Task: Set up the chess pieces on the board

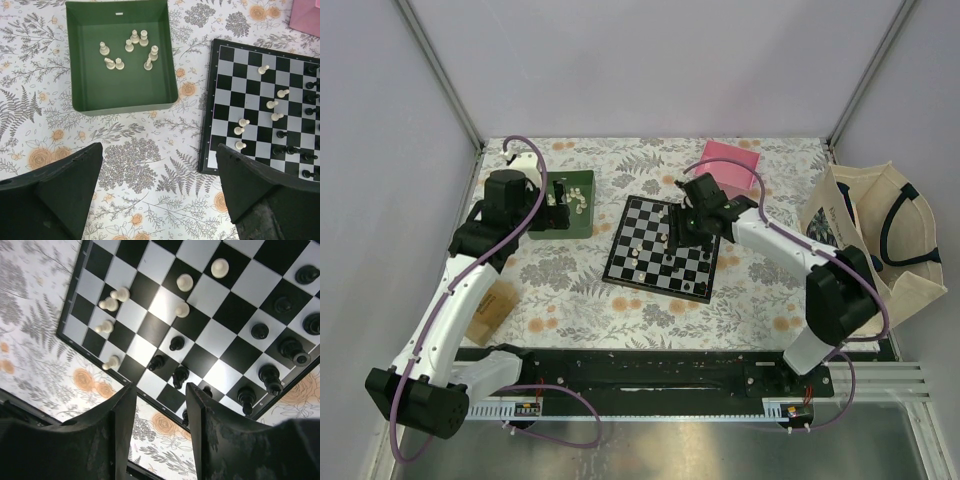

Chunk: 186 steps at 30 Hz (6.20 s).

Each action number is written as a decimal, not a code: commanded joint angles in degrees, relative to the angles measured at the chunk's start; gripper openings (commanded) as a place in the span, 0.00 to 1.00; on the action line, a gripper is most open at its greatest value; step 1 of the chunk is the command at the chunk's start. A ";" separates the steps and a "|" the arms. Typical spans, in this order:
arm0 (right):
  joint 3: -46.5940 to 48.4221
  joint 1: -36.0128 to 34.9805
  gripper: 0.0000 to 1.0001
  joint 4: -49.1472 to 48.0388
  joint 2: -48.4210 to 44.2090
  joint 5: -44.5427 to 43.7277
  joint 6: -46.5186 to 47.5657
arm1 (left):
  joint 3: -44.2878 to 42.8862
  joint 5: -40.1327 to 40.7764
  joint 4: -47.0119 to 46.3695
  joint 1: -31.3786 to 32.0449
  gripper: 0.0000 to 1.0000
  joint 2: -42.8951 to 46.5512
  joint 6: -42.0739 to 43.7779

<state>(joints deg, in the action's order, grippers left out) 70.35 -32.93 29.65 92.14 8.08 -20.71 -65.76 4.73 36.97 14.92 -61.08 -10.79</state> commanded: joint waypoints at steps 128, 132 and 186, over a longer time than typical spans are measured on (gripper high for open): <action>-12.07 -1.09 0.00 3.75 -3.90 -13.17 -0.38 | -0.43 -1.31 0.82 0.11 0.99 -4.75 1.29; -12.51 -1.00 0.00 3.57 -3.46 -14.05 -0.91 | -0.34 -1.22 0.82 0.02 0.99 -4.66 1.38; -14.62 -1.00 0.09 2.43 -2.84 -15.11 -1.79 | -0.43 -2.53 1.00 0.11 0.99 -5.28 1.29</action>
<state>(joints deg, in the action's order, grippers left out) 54.94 -34.17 30.74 88.42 -5.56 -22.35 -65.01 3.16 38.30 14.92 -66.22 -10.04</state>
